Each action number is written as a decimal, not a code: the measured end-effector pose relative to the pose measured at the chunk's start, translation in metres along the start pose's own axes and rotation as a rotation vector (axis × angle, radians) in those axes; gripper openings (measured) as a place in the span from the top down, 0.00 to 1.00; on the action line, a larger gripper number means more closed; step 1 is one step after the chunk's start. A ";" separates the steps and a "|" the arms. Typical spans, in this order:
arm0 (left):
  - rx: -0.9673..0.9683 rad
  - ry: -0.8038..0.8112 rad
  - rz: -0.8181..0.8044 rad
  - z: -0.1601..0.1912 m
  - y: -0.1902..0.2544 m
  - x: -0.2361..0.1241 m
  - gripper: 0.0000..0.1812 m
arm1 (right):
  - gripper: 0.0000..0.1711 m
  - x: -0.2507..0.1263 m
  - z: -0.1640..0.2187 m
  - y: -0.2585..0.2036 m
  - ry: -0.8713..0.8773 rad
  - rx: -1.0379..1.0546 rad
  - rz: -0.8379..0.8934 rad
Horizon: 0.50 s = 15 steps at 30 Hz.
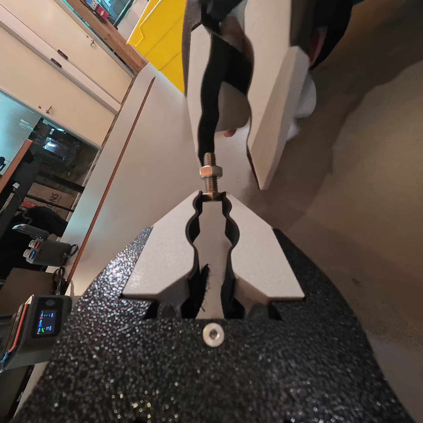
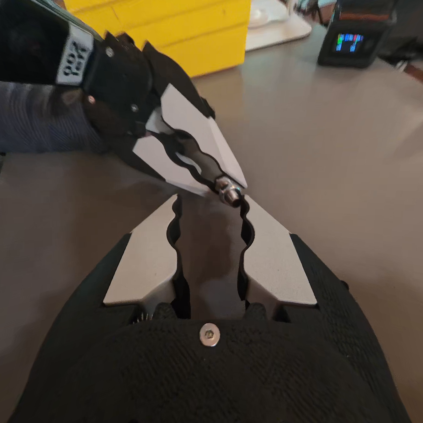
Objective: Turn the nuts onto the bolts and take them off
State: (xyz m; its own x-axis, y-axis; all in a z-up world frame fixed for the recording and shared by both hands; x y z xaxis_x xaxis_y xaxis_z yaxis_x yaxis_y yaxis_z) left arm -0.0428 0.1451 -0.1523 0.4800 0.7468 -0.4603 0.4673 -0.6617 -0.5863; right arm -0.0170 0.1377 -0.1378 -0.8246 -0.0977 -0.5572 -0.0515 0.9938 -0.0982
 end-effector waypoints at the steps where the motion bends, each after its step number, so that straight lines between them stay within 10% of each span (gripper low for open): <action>1: 0.002 0.001 -0.002 0.000 0.000 0.000 0.92 | 0.68 0.000 -0.005 -0.002 0.026 -0.041 0.014; 15: -0.011 -0.008 0.013 0.000 0.001 0.001 0.92 | 0.71 -0.012 -0.030 -0.021 0.193 -0.213 0.002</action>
State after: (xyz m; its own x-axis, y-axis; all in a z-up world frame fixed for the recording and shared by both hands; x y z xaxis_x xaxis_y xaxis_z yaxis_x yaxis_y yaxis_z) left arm -0.0417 0.1448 -0.1535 0.4799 0.7388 -0.4732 0.4690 -0.6719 -0.5733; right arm -0.0232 0.1191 -0.1043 -0.9157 -0.1048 -0.3881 -0.1507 0.9845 0.0898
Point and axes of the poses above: each gripper's, where its closed fingertips meet, x out along the fingers, z out of its underside, y = z × x across the jaws, the point moved 2 cm from there along -x, back along the fingers, and after that the axes turned 5 degrees about -y, right-handed, at the moved point
